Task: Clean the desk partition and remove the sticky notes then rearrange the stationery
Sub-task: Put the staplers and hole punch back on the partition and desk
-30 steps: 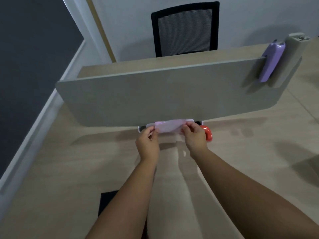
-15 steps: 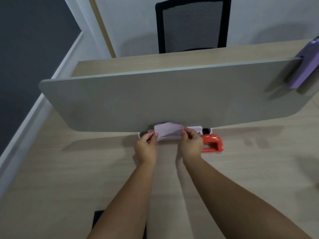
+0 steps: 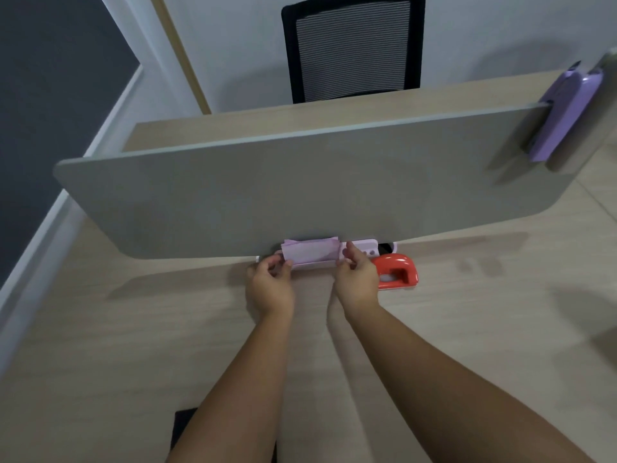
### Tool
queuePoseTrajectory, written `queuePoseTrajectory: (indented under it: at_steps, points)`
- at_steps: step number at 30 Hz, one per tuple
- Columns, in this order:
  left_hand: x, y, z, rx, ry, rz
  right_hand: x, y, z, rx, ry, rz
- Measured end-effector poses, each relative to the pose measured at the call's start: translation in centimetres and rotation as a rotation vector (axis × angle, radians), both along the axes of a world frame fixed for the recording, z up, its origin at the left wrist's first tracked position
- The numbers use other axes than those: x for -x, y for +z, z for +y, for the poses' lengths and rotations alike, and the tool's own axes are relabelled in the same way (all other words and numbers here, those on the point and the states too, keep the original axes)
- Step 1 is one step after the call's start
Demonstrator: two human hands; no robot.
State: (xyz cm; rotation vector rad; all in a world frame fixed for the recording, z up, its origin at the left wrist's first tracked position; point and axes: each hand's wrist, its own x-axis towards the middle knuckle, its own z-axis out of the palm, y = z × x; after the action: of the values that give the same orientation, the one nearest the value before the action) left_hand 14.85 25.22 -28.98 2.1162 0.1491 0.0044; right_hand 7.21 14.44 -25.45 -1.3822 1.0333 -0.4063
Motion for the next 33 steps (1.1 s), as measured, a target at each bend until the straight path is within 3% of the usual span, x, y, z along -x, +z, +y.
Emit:
queuePoseTrajectory:
  at_steps: [3,7,12,20,27,33]
  points:
    - [1.4,0.4,0.3,0.042,0.004,0.020,2.0,0.1,-0.2,-0.064,0.005,-0.073]
    - [5.9,0.1,0.0,0.359,-0.005,0.231,6.7,1.0,-1.7,-0.122,-0.090,-0.078]
    - [15.4,0.9,-1.2,0.552,-0.182,0.489,14.2,1.1,-4.4,-0.253,-0.282,-0.086]
    - [26.3,3.2,-7.5,0.521,-0.481,0.765,26.7,1.1,-10.0,-0.282,-0.493,-0.054]
    - [32.2,4.5,-15.8,0.349,-0.759,0.714,37.9,1.1,-14.9,-0.256,-0.711,0.048]
    - [36.8,6.1,-22.8,0.362,-0.840,0.687,43.1,2.5,-19.4,-0.176,-0.773,0.111]
